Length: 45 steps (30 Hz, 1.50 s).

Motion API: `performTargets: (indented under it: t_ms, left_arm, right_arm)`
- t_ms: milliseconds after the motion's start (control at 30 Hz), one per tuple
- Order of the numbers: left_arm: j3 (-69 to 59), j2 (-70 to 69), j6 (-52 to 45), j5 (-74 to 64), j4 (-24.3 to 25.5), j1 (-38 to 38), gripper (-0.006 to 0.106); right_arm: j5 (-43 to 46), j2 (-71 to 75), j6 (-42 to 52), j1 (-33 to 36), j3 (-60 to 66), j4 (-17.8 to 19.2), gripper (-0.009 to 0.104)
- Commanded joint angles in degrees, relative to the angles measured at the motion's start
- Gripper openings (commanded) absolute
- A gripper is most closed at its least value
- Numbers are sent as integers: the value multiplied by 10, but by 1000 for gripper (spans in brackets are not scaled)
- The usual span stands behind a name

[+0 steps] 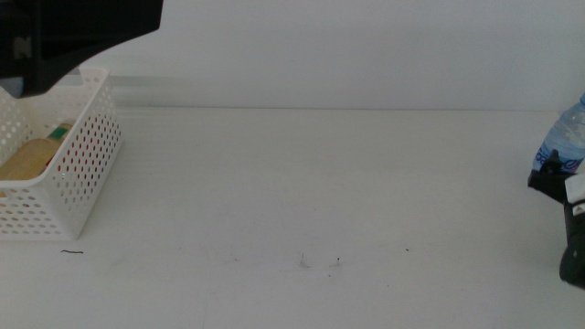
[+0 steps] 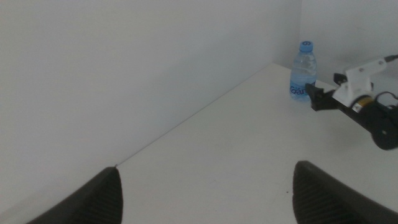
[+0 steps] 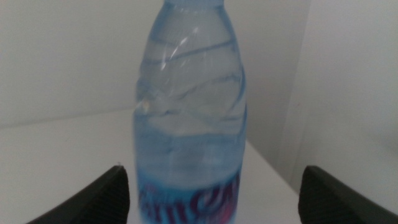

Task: Use arms to grab the bottles and put them into the dustbin to the left of the table.

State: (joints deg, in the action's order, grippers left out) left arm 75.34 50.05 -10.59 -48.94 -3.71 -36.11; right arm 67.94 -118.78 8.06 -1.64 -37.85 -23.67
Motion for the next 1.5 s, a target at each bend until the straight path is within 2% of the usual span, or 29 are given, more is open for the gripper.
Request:
performTargets:
  t_ms: [0, 233, 333, 367, 433, 500, 533, 700, 833, 1000, 1100, 1300, 1467]
  left_arm:
    - [3, -1, 0, 8, -2, -4, 94]
    - [3, -1, 1, 7, -2, -4, 94]
    - [3, -1, 1, 7, -2, -4, 94]
    - [3, -1, 1, 7, -2, -4, 94]
    - [3, -1, 0, 7, -2, -4, 94]
    - [3, -1, 0, 7, -2, -4, 94]
    - [3, -1, 0, 7, -2, -4, 94]
    - [3, -1, 0, 7, -2, -4, 94]
    - [3, -1, 1, 7, -2, -4, 94]
    - [3, -1, 1, 7, -2, -4, 94]
    - [3, -1, 0, 7, -2, -4, 94]
    - [3, -1, 0, 7, -2, -4, 94]
    - [3, -1, 1, 9, -1, -4, 94]
  right_arm:
    - [-9, -16, 18, -7, -34, -12, 89]
    - [-82, -61, 74, -7, -146, -9, 89]
    - [-128, -73, 101, -7, -185, -23, 83]
    - [-141, -76, 115, -7, -194, -28, 76]
    - [-157, -76, 146, -7, -203, -37, 50]
    - [-157, -73, 163, -7, -206, -37, 12]
    - [-157, -70, 164, -7, -206, -37, -4]
    - [-191, -30, 164, 33, -206, -29, -2]
    - [-220, 11, 132, 105, -207, 54, -2]
    - [-256, 23, 21, 219, -248, 164, -2]
    - [-285, 7, -9, 276, -284, 211, -2]
    - [-329, -56, -9, 351, -366, 221, -2]
    - [-339, -104, -9, 377, -403, 221, -2]
